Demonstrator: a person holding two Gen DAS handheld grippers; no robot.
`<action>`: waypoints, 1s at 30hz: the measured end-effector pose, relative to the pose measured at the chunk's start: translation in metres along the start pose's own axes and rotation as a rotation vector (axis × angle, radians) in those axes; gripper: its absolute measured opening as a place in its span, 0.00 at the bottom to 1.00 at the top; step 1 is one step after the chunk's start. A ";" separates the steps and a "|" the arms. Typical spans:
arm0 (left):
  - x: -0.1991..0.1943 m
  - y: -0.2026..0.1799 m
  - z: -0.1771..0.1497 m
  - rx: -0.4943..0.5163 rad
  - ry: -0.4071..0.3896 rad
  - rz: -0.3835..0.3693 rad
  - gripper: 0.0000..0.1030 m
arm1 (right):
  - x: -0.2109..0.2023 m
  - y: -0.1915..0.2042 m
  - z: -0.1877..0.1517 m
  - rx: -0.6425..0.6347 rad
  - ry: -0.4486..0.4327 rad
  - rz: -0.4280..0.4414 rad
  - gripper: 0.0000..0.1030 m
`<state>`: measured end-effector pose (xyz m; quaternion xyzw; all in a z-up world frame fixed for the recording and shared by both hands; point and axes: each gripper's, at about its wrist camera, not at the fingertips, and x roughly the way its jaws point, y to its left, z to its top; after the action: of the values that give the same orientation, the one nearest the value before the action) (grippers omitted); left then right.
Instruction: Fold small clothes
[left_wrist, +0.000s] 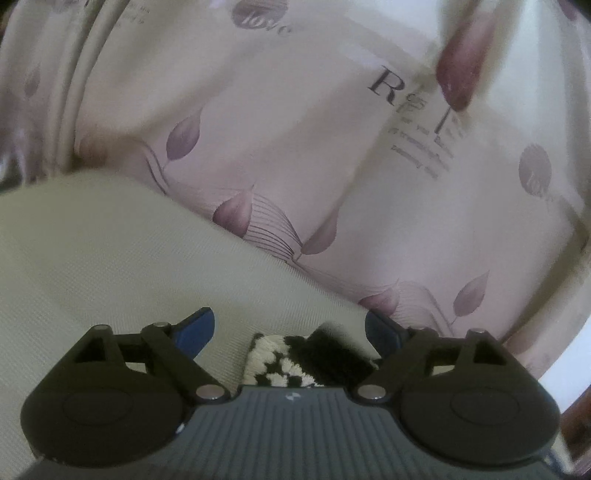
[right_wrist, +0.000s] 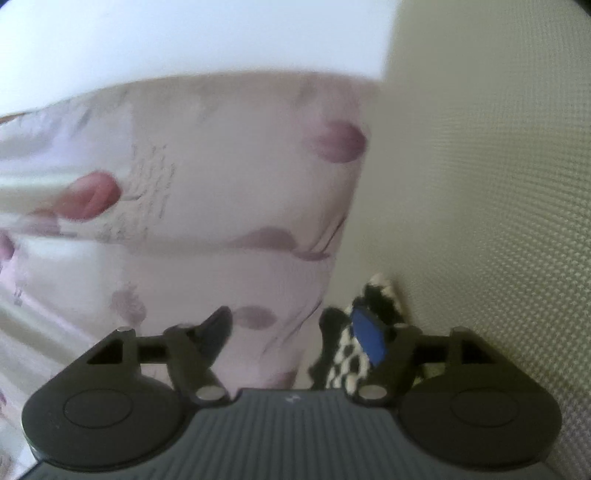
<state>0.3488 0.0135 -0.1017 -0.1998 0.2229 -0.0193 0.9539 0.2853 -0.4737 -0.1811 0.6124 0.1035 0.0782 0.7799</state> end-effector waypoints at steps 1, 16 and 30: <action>-0.002 0.001 0.000 0.025 -0.003 0.007 0.85 | -0.001 0.007 -0.003 -0.062 0.021 -0.014 0.71; -0.009 0.036 -0.047 0.166 0.212 0.030 0.54 | -0.020 0.063 -0.088 -0.728 0.113 -0.209 0.71; -0.049 0.047 -0.062 0.157 0.240 0.088 0.02 | -0.024 0.061 -0.095 -0.738 0.123 -0.201 0.75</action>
<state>0.2754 0.0395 -0.1502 -0.1111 0.3416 -0.0188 0.9331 0.2385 -0.3760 -0.1415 0.2715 0.1744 0.0701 0.9439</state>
